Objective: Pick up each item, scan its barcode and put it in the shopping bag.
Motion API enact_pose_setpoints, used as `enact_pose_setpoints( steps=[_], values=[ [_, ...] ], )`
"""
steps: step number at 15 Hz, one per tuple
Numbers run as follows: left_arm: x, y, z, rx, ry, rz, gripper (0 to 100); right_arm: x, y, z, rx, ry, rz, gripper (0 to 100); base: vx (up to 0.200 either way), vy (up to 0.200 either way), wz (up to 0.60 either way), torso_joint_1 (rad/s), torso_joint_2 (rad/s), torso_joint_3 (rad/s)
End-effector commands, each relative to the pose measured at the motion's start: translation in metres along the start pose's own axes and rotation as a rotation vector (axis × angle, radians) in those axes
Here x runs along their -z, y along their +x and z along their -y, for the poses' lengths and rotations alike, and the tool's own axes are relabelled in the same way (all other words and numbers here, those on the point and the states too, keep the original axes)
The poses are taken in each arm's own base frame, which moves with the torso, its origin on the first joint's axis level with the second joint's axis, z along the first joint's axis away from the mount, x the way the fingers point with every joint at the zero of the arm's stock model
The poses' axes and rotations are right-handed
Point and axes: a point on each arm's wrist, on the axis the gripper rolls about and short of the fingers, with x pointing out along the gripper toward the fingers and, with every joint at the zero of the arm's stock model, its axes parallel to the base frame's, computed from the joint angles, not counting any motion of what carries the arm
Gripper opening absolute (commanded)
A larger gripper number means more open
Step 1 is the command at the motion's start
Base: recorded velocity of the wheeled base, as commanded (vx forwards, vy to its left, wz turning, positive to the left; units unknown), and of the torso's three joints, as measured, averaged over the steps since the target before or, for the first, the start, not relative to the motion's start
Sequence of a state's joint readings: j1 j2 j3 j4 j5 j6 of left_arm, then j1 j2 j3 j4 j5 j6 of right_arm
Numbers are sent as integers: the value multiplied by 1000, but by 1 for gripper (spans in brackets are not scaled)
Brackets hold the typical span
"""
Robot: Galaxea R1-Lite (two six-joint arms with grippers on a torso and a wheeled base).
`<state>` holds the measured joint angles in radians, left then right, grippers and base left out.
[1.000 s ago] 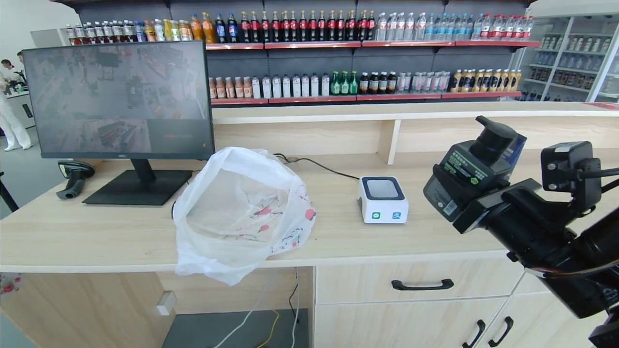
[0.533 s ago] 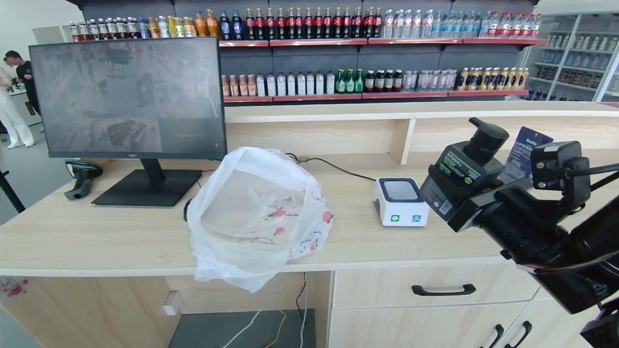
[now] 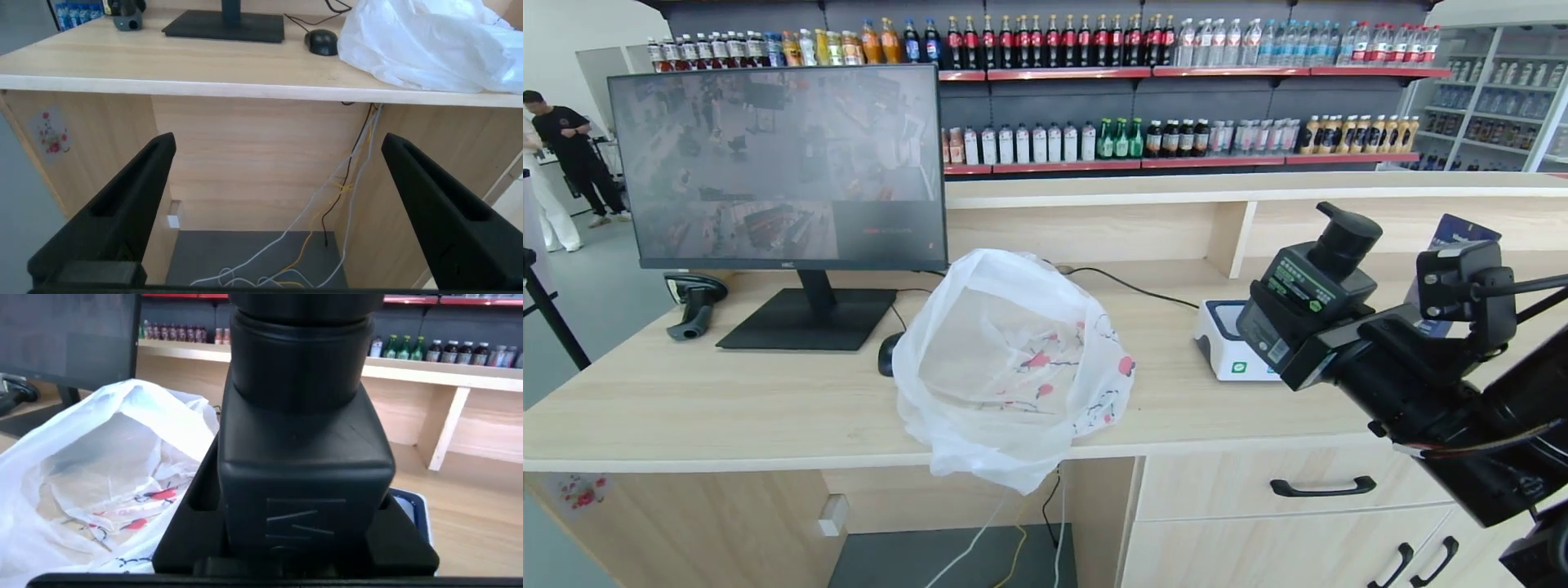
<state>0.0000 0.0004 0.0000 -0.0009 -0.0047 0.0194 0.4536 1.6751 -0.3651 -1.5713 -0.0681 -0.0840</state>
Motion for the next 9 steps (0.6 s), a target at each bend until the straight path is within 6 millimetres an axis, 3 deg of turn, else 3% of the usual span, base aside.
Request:
enact_pose_setpoints(
  steps=[1,5,9],
  values=[
    [0,0,0,-2,-1,1,100,1,-1,-1,-6,0,-8,0,0,0,0,0,0,0],
    [0,0,0,0,-1,1,100,3,1,-2,-8,0,-9,0,0,0,0,0,0,0],
    [0,0,0,0,-1,1,100,4,2,-2,-8,0,-14,0,0,0,600,-1,6,5]
  ],
)
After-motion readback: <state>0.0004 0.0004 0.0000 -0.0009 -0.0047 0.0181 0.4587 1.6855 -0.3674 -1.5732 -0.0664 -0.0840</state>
